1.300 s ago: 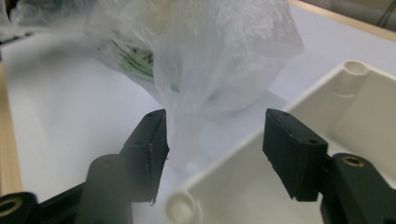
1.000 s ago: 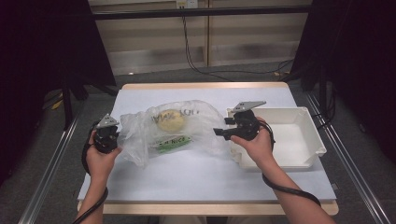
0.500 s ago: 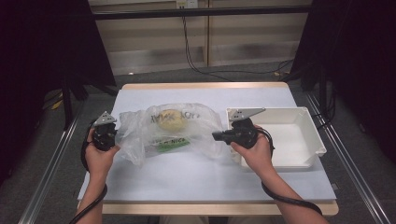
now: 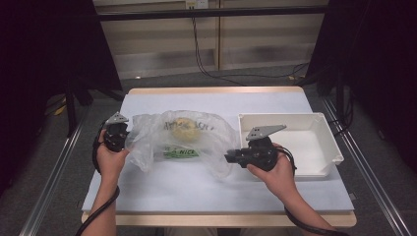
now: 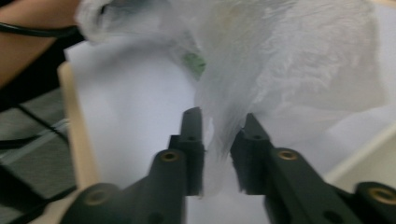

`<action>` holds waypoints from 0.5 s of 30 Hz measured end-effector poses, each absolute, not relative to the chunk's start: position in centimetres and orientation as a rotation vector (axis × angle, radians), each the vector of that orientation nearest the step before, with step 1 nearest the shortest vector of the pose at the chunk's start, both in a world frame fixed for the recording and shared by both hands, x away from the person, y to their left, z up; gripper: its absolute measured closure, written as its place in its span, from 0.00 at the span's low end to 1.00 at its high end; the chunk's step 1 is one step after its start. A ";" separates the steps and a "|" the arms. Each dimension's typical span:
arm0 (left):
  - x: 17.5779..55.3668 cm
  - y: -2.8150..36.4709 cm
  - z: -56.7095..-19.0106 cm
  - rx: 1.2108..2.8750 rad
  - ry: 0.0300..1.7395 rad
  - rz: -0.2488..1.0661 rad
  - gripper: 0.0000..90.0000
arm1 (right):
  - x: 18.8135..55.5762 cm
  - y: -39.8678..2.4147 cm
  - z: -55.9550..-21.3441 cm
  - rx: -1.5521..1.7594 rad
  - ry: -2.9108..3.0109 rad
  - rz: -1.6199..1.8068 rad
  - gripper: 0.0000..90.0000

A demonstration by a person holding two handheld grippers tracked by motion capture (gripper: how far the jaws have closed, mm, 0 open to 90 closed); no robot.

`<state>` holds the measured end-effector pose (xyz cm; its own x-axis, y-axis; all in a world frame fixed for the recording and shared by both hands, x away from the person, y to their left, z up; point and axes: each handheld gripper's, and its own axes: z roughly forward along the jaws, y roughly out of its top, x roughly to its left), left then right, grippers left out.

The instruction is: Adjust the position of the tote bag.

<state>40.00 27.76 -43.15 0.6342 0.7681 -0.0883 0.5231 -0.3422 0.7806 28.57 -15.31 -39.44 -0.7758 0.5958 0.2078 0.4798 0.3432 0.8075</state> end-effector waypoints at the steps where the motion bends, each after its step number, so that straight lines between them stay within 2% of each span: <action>1: 39.9 27.8 -43.1 2.030 1.014 0.386 1.00 | 28.7 -15.4 -39.4 0.991 2.447 1.384 0.73; 5: 39.4 28.0 -43.1 2.018 1.026 0.414 0.94 | 29.9 -16.4 -39.1 1.039 2.381 1.348 0.55; 7: 39.1 28.2 -43.1 2.038 1.029 0.441 0.84 | 30.8 -16.7 -39.1 1.064 2.361 1.313 0.41; 10: 38.5 28.9 -43.1 2.026 1.052 0.456 0.75 | 31.9 -16.8 -39.0 1.053 2.351 1.274 0.38; 15: 37.1 29.7 -43.2 2.017 1.068 0.415 0.65 | 33.5 -16.1 -38.9 1.010 2.362 1.309 0.39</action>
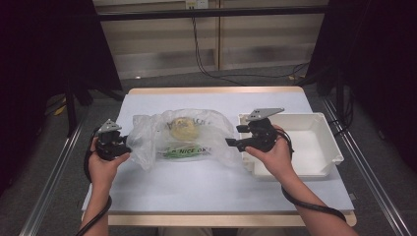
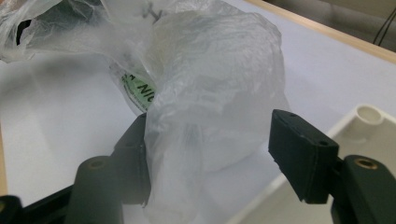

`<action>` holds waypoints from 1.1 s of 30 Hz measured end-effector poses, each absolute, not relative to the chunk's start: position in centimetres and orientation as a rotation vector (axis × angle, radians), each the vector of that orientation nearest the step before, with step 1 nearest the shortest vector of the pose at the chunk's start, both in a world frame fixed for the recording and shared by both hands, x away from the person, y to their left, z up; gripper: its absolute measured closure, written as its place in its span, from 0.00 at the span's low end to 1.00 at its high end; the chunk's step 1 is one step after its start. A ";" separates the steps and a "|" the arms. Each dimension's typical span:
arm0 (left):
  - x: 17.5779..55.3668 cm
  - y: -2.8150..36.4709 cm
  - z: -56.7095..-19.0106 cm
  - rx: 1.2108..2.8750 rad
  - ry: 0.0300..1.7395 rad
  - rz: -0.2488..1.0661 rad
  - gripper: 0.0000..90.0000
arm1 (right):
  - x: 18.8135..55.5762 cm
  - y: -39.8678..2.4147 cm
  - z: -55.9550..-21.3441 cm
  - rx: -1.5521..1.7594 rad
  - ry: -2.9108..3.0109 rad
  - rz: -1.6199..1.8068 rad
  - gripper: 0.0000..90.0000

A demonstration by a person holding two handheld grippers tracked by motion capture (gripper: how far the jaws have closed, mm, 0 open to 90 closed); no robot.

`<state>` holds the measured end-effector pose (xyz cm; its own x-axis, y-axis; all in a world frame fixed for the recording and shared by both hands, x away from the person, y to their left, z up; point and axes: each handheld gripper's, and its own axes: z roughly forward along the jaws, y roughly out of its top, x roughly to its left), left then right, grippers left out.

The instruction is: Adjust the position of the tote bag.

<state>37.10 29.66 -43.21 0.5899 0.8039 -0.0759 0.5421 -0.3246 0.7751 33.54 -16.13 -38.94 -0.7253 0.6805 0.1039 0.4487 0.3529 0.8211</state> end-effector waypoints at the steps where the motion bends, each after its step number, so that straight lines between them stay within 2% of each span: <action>1: 36.6 30.1 -43.3 2.030 1.078 0.409 0.64 | 33.9 -15.9 -39.0 0.997 2.366 1.312 0.42; 2: 36.6 30.1 -43.3 2.030 1.078 0.409 0.63 | 33.9 -15.9 -39.0 0.997 2.366 1.312 0.42; 3: 36.3 30.4 -43.4 2.039 1.083 0.408 0.63 | 34.3 -15.6 -39.0 0.972 2.379 1.335 0.53; 4: 36.0 30.6 -43.5 2.051 1.088 0.400 0.62 | 34.5 -15.4 -39.0 0.953 2.382 1.352 0.57; 6: 35.5 30.8 -44.0 2.091 1.090 0.396 0.60 | 34.8 -15.1 -39.1 0.925 2.396 1.357 0.72; 9: 34.9 30.7 -44.5 2.129 1.073 0.355 0.59 | 35.0 -14.8 -39.2 0.928 2.412 1.398 0.87; 12: 34.4 30.4 -44.6 2.161 1.062 0.327 0.55 | 35.0 -14.6 -39.2 0.931 2.430 1.413 0.97; 16: 33.6 29.7 -44.1 2.127 1.032 0.318 0.48 | 34.8 -14.6 -39.0 0.944 2.446 1.435 0.99; 21: 33.9 29.0 -43.5 2.047 1.006 0.332 0.73 | 33.9 -14.5 -39.1 0.957 2.466 1.454 1.00; 24: 34.6 28.7 -43.7 2.029 1.030 0.340 0.83 | 33.1 -14.6 -39.2 0.974 2.488 1.478 1.00; 28: 35.8 28.5 -44.0 2.002 1.063 0.340 0.87 | 32.1 -14.5 -39.1 0.975 2.523 1.512 0.99; 31: 35.7 27.9 -43.9 2.047 1.041 0.327 0.87 | 32.2 -14.6 -39.0 0.943 2.496 1.432 0.90; 32: 35.7 27.9 -43.9 2.047 1.041 0.327 0.87 | 32.2 -14.6 -39.0 0.943 2.496 1.432 0.90; 33: 35.5 27.8 -43.9 2.051 1.039 0.321 0.87 | 32.6 -14.8 -39.1 0.941 2.473 1.382 0.83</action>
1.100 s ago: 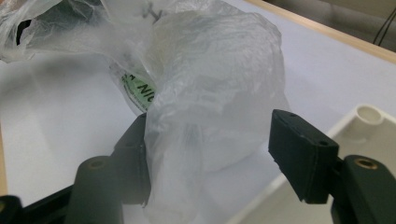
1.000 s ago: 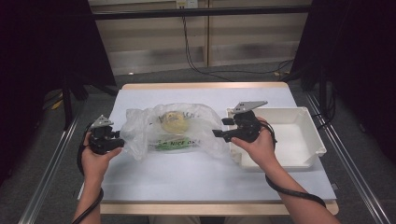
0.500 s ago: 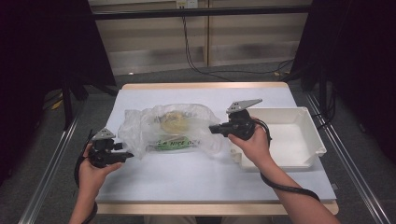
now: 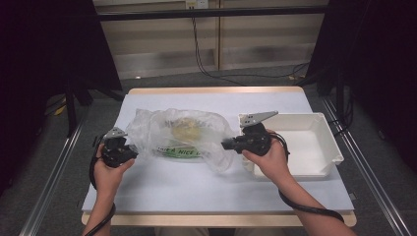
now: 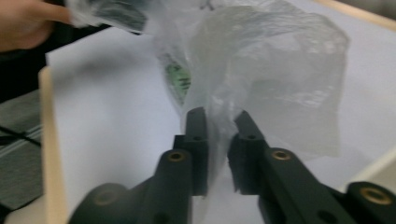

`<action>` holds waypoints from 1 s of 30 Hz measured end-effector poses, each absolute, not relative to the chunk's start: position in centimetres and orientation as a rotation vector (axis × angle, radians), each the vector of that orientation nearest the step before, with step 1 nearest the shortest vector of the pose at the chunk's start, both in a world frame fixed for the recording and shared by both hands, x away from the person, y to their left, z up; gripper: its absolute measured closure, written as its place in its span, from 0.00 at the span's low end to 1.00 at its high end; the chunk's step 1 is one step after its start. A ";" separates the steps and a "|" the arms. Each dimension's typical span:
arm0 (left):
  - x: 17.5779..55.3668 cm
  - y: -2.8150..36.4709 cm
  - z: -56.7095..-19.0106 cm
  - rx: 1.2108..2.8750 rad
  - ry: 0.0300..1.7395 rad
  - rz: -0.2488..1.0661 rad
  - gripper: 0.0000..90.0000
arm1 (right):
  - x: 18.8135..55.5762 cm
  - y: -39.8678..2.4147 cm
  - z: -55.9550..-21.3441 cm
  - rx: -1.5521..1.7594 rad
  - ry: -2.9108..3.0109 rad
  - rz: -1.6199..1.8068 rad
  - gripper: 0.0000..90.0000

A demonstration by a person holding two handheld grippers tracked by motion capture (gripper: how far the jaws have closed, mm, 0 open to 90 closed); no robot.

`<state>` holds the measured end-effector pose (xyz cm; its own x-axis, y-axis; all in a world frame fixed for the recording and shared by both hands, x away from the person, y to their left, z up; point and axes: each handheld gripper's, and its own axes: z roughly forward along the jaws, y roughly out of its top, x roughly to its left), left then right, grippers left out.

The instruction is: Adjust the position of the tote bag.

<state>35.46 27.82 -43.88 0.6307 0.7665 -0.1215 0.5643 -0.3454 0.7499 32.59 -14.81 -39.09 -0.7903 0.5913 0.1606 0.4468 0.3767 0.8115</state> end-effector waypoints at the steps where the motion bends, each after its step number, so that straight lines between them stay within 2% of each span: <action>1: 35.2 27.9 -43.8 2.064 1.041 0.322 0.87 | 32.8 -15.0 -39.1 0.941 2.456 1.361 0.77; 2: 34.8 28.2 -43.9 2.077 1.040 0.326 0.84 | 33.1 -15.1 -39.2 0.940 2.428 1.293 0.62; 7: 33.6 28.6 -43.8 2.107 1.046 0.360 0.74 | 33.5 -15.1 -38.8 0.930 2.397 1.242 0.48; 11: 32.7 28.4 -43.6 2.101 1.054 0.364 0.65 | 33.7 -14.7 -38.1 0.893 2.397 1.235 0.44; 13: 32.5 28.3 -43.6 2.093 1.060 0.362 0.57 | 33.8 -14.3 -37.8 0.874 2.400 1.242 0.43; 23: 31.4 27.9 -43.3 2.113 1.127 0.359 0.38 | 33.9 -13.3 -37.3 0.817 2.425 1.227 0.40; 26: 30.8 27.9 -43.9 2.143 1.123 0.341 0.34 | 34.0 -13.3 -37.2 0.823 2.420 1.230 0.40; 30: 30.2 27.5 -44.6 2.147 1.122 0.337 0.37 | 33.8 -13.4 -37.0 0.822 2.412 1.237 0.40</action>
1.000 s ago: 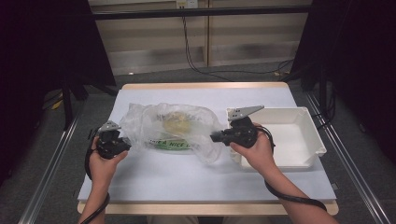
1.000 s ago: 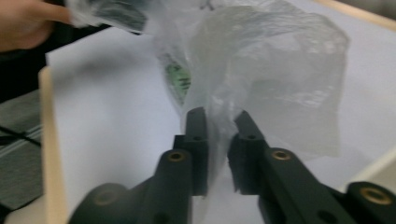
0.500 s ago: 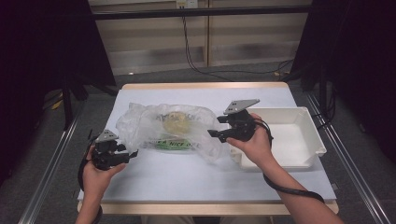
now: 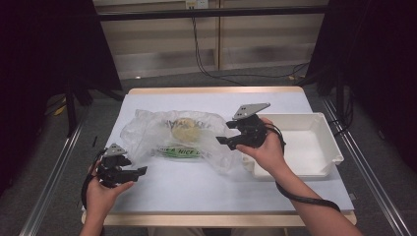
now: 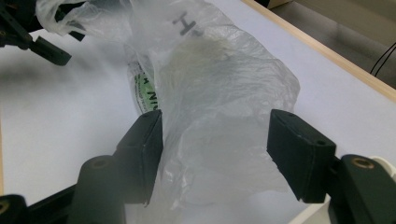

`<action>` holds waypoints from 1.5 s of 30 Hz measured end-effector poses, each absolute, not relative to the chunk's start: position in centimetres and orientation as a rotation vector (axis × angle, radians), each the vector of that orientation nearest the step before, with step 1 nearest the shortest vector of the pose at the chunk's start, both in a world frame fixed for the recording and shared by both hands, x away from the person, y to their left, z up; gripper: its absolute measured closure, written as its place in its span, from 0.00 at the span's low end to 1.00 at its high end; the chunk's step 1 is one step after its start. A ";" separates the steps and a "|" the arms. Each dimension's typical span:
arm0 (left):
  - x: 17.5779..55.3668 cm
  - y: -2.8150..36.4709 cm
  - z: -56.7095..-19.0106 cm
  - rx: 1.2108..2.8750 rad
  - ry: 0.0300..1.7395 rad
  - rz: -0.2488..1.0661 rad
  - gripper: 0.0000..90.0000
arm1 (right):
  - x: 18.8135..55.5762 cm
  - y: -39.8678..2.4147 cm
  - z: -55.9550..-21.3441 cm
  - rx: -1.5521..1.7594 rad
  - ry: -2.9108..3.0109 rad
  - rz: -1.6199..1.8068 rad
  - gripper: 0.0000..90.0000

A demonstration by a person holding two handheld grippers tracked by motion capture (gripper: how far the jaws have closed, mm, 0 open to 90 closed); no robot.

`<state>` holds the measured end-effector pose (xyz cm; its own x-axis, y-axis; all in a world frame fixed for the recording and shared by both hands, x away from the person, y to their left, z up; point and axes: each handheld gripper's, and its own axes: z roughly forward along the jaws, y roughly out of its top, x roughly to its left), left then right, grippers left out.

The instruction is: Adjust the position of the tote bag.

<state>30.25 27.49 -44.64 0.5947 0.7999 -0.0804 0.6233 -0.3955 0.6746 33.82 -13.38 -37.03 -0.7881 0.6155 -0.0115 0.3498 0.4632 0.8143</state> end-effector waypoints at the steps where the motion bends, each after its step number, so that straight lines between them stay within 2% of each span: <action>1: 30.1 27.4 -44.8 2.188 1.091 0.340 0.37 | 33.7 -13.4 -37.0 0.817 2.411 1.244 0.40; 3: 29.6 26.9 -45.0 2.243 1.071 0.342 0.39 | 33.6 -13.5 -36.9 0.817 2.411 1.240 0.40; 6: 29.2 26.4 -44.9 2.231 1.050 0.336 0.49 | 33.6 -13.6 -37.0 0.812 2.412 1.238 0.40; 10: 28.9 26.2 -44.8 2.214 1.009 0.333 0.67 | 33.5 -13.4 -37.1 0.817 2.409 1.252 0.40; 17: 28.6 24.8 -44.7 2.199 0.956 0.295 0.86 | 33.6 -13.0 -37.2 0.805 2.418 1.251 0.40; 22: 28.6 24.1 -44.9 2.204 0.949 0.292 0.88 | 33.5 -12.9 -37.1 0.809 2.414 1.253 0.40; 28: 28.1 23.3 -44.7 2.171 0.944 0.257 1.00 | 33.4 -13.4 -37.2 0.816 2.409 1.252 0.40; 35: 27.8 21.6 -44.0 2.166 0.900 0.264 1.00 | 33.3 -13.4 -36.9 0.811 2.412 1.258 0.39; 45: 29.4 19.9 -44.0 2.183 0.873 0.313 1.00 | 33.6 -12.7 -35.8 0.798 2.424 1.234 0.38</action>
